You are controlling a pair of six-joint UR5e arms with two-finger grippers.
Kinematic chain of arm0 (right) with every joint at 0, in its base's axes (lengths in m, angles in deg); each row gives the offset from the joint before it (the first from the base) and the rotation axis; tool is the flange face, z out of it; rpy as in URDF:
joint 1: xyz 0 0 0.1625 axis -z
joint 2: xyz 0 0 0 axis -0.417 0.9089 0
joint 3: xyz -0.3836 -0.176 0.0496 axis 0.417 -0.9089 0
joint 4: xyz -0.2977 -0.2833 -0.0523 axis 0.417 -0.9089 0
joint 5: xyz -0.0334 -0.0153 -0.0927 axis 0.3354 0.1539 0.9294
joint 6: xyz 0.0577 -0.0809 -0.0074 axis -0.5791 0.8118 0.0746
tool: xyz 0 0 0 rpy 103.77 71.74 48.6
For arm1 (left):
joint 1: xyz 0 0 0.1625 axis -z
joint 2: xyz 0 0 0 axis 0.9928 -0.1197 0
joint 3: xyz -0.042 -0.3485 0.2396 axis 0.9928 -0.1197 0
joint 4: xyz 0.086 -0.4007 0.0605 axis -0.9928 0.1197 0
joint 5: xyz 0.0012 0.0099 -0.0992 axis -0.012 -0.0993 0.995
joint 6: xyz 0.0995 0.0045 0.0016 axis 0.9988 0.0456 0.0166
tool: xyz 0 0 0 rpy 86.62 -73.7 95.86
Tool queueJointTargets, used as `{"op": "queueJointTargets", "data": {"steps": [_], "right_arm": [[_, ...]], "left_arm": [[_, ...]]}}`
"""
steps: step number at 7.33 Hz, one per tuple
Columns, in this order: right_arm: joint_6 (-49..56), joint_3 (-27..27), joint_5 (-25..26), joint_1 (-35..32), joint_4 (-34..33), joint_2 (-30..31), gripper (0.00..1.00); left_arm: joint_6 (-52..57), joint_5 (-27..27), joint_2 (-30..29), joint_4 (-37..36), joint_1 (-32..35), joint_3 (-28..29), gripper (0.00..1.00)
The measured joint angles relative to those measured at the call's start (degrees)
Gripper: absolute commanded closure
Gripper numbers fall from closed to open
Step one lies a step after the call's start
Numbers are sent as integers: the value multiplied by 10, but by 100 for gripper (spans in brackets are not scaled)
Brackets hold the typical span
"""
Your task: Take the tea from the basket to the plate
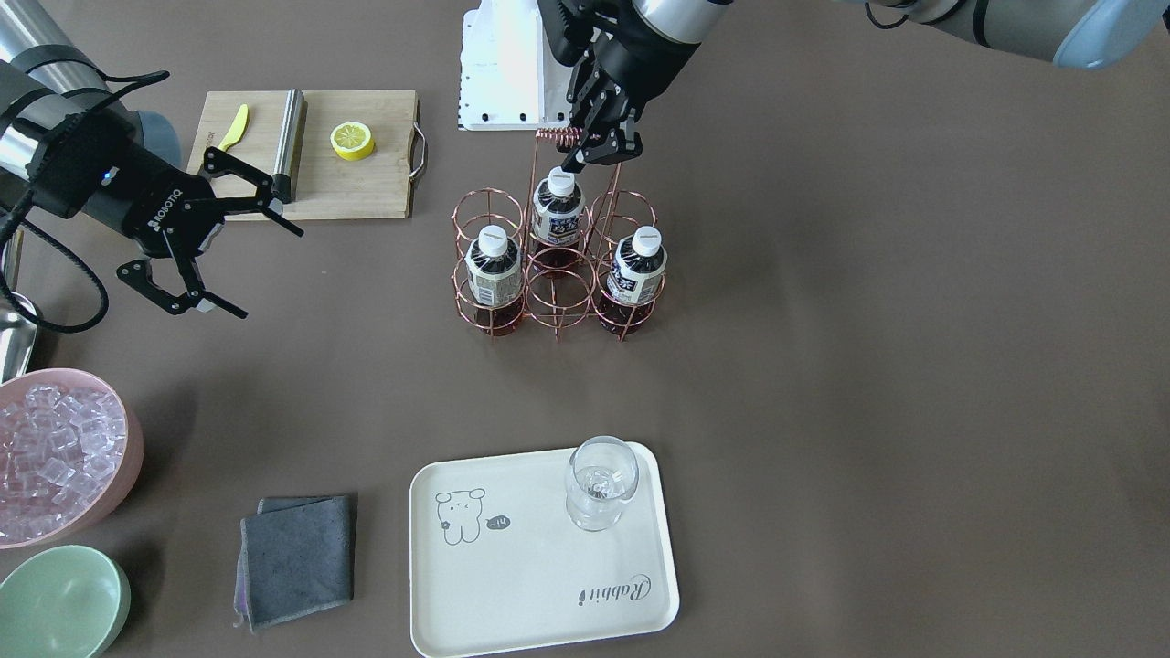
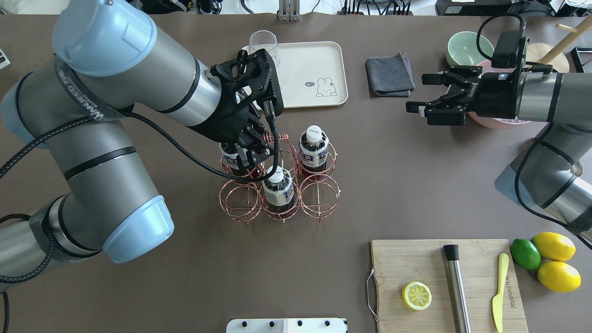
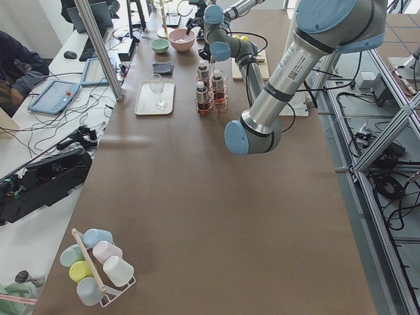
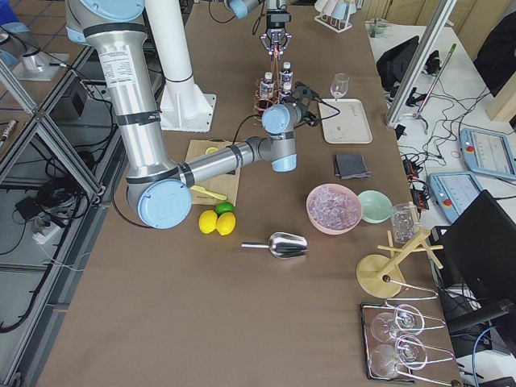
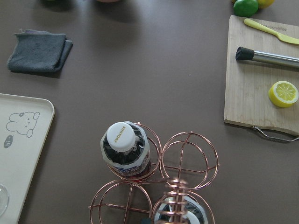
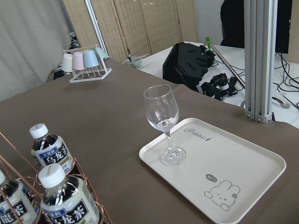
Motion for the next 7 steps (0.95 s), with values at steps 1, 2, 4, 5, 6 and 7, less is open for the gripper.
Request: {"op": "queueJointTargets", "data": {"steps": [1,2,4,5,6,7], "right_arm": [[17,-21,26,20,40,-6,0],[33,-41,42,31,72,-14,0],[84,-66,56,41,107,-33,0],[102,-70,70,51,112,-43,0],[112,-73,99,75,113,-57,0],[118,-76,137,108,113,-71,0]], "left_arm": [[-10,-10,-6,0,-10,3,100],[-14,-15,-10,0,-15,5,100],[-17,-18,-13,-1,-18,6,100],[-17,-18,-14,-1,-18,6,100],[-16,-18,-14,-2,-18,6,100],[-16,-19,-14,-3,-17,6,100]]}}
